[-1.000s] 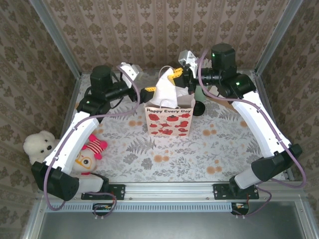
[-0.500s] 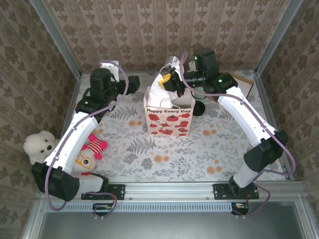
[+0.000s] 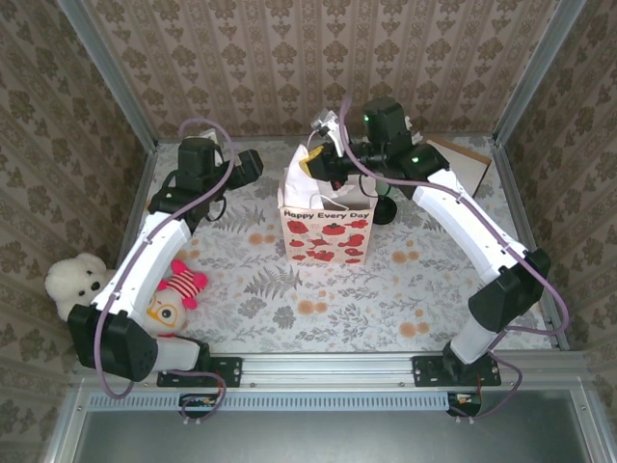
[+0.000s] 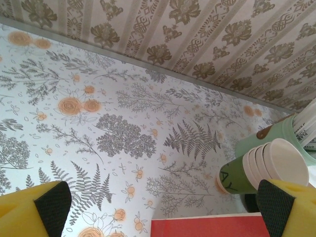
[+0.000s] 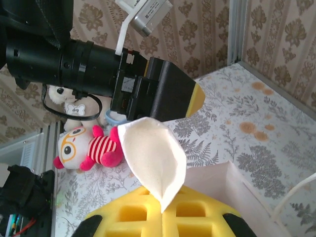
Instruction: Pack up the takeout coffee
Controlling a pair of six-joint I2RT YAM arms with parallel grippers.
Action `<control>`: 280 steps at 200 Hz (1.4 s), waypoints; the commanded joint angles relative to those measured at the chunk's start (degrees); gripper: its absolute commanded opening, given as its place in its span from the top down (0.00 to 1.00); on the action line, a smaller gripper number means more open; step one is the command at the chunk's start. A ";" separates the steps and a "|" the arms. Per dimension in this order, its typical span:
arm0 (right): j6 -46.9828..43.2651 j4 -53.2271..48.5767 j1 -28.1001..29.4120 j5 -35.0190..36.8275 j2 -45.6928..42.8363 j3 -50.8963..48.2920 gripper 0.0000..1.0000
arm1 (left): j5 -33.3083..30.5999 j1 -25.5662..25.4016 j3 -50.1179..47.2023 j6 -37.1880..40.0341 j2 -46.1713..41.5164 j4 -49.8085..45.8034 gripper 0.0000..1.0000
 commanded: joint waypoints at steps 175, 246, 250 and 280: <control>1.32 -2.25 1.07 10.63 4.19 -6.53 1.00 | 5.83 0.33 1.80 -2.52 4.20 -1.18 0.00; -9.43 -10.37 1.33 18.82 8.45 -1.35 0.94 | 7.32 0.33 2.15 -2.84 4.92 -0.74 0.00; -10.07 -10.78 1.33 18.76 8.63 -1.12 0.94 | 7.53 0.33 2.15 -2.85 4.87 -0.49 0.00; -13.29 -12.21 1.77 18.86 9.75 0.29 0.92 | 9.31 0.33 1.38 -2.53 4.15 1.65 0.00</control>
